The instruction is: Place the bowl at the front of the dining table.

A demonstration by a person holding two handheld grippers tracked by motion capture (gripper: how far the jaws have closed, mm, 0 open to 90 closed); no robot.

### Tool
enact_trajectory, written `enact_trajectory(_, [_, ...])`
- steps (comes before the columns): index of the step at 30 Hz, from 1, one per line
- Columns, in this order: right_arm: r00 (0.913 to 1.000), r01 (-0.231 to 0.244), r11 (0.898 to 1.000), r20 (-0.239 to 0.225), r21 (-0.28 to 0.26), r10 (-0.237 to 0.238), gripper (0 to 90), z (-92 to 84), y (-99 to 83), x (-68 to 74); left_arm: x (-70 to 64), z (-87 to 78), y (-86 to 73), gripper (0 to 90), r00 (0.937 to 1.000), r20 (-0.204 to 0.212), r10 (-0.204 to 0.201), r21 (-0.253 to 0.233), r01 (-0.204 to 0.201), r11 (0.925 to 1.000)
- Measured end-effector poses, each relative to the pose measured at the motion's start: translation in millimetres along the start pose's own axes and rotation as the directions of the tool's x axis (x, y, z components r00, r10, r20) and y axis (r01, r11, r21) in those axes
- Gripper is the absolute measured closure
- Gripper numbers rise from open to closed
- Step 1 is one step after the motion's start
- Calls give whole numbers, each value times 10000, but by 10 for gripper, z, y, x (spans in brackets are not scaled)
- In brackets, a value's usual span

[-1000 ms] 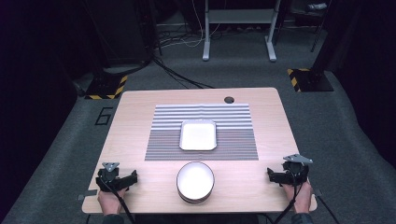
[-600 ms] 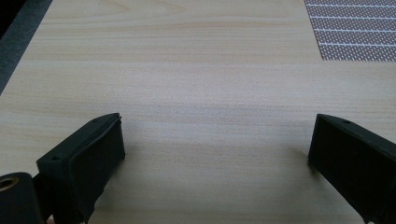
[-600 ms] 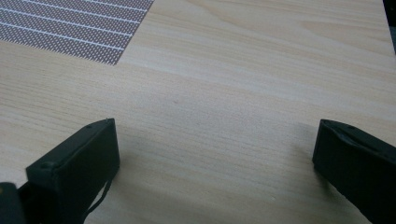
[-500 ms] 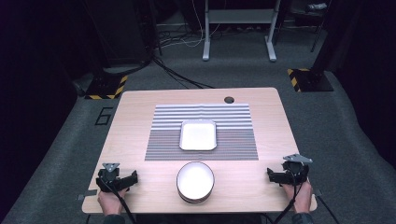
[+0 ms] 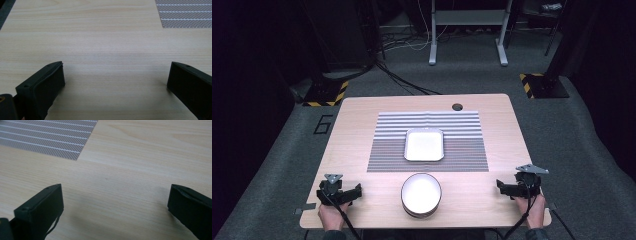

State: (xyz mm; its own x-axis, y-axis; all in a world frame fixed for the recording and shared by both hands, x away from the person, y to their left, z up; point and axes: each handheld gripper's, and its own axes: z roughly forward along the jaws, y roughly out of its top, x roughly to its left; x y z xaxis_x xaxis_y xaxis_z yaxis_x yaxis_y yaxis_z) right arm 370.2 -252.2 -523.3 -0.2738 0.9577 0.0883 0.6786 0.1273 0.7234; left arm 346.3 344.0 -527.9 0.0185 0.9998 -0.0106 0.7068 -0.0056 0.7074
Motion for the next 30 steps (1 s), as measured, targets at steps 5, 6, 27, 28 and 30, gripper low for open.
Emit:
enact_trajectory(5, [9996,252,9994,-121,-219,-255,0,-58,47,112,-59,-72,58,8,9996,207,168,-160,-165,9997])
enact_trajectory(6, [9994,278,9993,-181,-243,-282,0,-71,59,132,-65,-86,71,8,9995,267,187,-243,-180,9995])
enact_trajectory(27, [9891,1151,9916,-857,-582,-1198,0,-223,306,540,-237,-359,212,12,9896,1289,638,-670,-555,9962])
enact_trajectory(28, [9878,1229,9908,-896,-563,-1276,0,-226,318,566,-250,-371,217,12,9891,1317,656,-673,-571,9961])
enact_trajectory(30, [9851,1415,9883,-900,-578,-1463,0,-230,335,604,-260,-391,229,12,9883,1308,787,-710,-698,9950])
